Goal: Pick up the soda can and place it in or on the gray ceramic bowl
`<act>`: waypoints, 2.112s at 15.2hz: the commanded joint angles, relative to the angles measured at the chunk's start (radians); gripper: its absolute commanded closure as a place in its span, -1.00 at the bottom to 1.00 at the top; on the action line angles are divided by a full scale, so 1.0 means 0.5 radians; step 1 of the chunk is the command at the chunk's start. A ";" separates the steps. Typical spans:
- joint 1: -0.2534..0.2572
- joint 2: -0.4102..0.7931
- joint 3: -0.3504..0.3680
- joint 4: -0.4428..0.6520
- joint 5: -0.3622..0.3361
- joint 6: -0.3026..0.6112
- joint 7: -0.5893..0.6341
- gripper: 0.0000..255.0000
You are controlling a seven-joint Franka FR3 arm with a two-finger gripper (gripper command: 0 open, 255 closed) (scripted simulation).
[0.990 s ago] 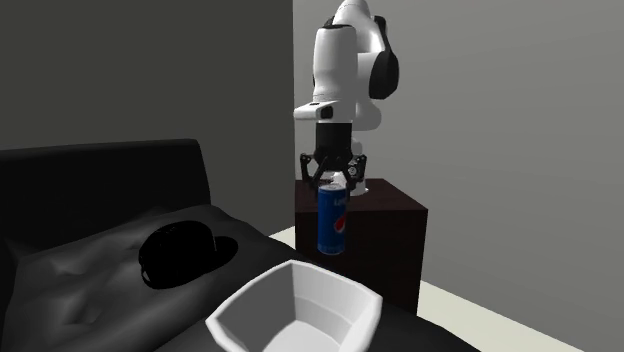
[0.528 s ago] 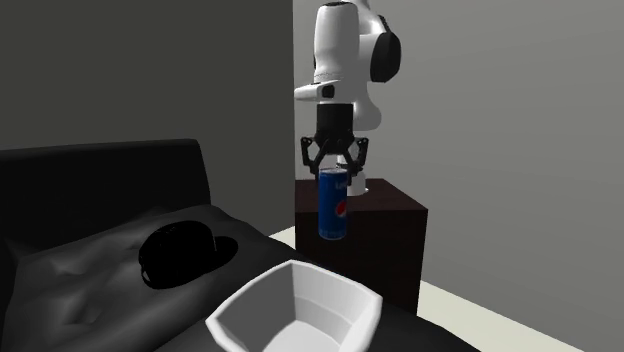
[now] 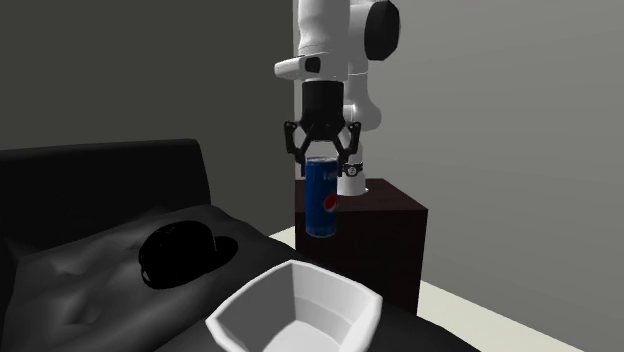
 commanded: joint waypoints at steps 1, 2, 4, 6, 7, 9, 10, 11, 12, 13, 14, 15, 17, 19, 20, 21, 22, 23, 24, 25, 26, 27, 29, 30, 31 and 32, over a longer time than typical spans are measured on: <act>-0.024 0.156 0.002 0.271 0.020 -0.115 -0.017 1.00; -0.040 0.239 0.003 0.419 0.030 -0.180 -0.026 1.00; -0.076 0.424 0.007 0.751 0.049 -0.329 -0.041 1.00; -0.120 0.651 0.014 1.163 0.068 -0.514 -0.050 1.00; -0.159 0.858 0.022 1.542 0.082 -0.685 -0.050 1.00; -0.155 0.848 0.023 1.472 0.081 -0.624 -0.052 1.00; -0.153 0.845 0.023 1.438 0.081 -0.594 -0.053 1.00; -0.151 0.843 0.023 1.407 0.081 -0.566 -0.053 1.00; -0.149 0.842 0.024 1.378 0.081 -0.538 -0.054 1.00; -0.148 0.842 0.024 1.353 0.082 -0.512 -0.055 1.00; -0.146 0.843 0.024 1.328 0.082 -0.486 -0.056 1.00; -0.145 0.845 0.024 1.303 0.083 -0.460 -0.057 1.00; -0.143 0.850 0.025 1.259 0.084 -0.410 -0.058 1.00; -0.141 0.858 0.026 1.218 0.085 -0.362 -0.060 1.00; -0.140 0.863 0.026 1.200 0.086 -0.339 -0.061 1.00; -0.139 0.869 0.027 1.182 0.087 -0.316 -0.062 1.00; -0.139 0.875 0.028 1.166 0.088 -0.293 -0.062 1.00; -0.138 0.881 0.028 1.149 0.089 -0.270 -0.063 1.00; -0.138 0.889 0.029 1.136 0.090 -0.249 -0.064 1.00; -0.137 0.896 0.030 1.122 0.091 -0.228 -0.064 1.00; -0.137 0.904 0.030 1.107 0.092 -0.206 -0.065 1.00; -0.137 0.912 0.031 1.095 0.093 -0.185 -0.066 1.00; -0.136 0.931 0.033 1.073 0.095 -0.145 -0.067 1.00; -0.136 0.937 0.033 1.069 0.096 -0.135 -0.068 1.00; -0.136 0.937 0.033 1.070 0.096 -0.135 -0.067 1.00; -0.136 0.937 0.033 1.070 0.096 -0.135 -0.067 1.00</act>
